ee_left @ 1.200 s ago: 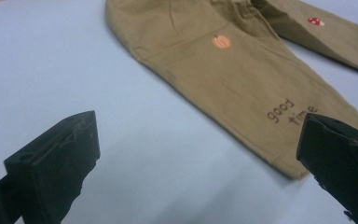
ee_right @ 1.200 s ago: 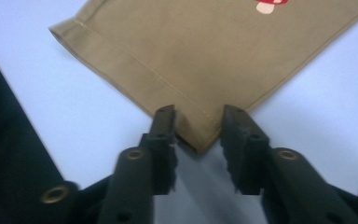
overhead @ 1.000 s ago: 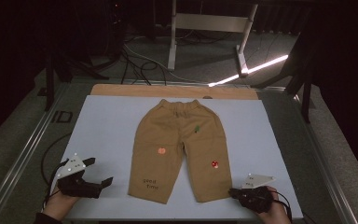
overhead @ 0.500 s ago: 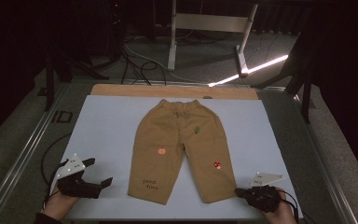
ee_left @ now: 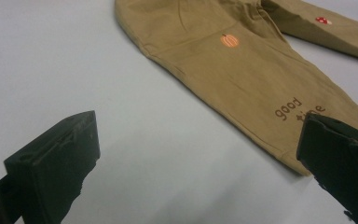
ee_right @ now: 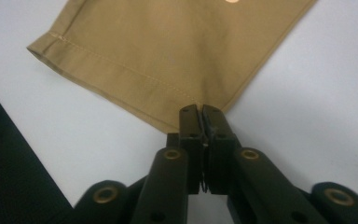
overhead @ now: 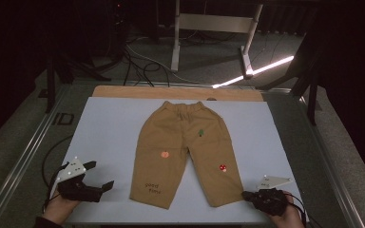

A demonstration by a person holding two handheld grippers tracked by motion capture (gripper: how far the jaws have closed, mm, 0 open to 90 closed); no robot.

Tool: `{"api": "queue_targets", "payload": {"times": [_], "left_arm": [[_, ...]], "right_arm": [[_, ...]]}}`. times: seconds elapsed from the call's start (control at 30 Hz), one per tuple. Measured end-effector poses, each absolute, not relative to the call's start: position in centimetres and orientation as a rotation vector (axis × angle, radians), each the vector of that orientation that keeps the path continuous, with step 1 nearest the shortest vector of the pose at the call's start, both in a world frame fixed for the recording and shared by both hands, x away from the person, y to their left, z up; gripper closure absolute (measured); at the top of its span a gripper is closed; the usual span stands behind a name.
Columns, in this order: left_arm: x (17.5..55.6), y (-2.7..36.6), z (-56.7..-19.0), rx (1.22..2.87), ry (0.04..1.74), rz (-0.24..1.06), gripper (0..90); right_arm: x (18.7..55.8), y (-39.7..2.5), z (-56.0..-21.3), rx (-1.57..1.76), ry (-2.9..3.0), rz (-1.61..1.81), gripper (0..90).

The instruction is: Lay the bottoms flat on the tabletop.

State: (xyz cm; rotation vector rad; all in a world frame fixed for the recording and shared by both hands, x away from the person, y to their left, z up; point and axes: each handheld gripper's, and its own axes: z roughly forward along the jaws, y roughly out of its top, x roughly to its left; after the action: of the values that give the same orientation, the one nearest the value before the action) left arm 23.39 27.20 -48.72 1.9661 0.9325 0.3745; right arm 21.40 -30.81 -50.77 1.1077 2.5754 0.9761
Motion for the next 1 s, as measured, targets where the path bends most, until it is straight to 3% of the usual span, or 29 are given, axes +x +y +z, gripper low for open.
{"api": "queue_targets", "payload": {"times": [0.2,0.27,0.37,1.0], "left_arm": [[23.4,27.2,-48.7,1.968,0.924,0.367,0.4],[23.4,27.2,-48.7,1.97,0.915,0.365,0.4],[23.4,27.2,-48.7,1.971,0.91,0.365,0.4],[23.1,27.0,-49.0,1.989,0.855,0.34,0.4]], "right_arm": [[21.4,-30.3,-49.9,1.098,2.503,1.089,49.5],[21.6,-30.3,-49.5,1.09,2.474,1.125,26.8],[22.0,-30.1,-49.2,1.053,2.466,1.162,11.4],[23.9,-29.8,-49.3,0.97,2.278,1.312,8.3]]}}
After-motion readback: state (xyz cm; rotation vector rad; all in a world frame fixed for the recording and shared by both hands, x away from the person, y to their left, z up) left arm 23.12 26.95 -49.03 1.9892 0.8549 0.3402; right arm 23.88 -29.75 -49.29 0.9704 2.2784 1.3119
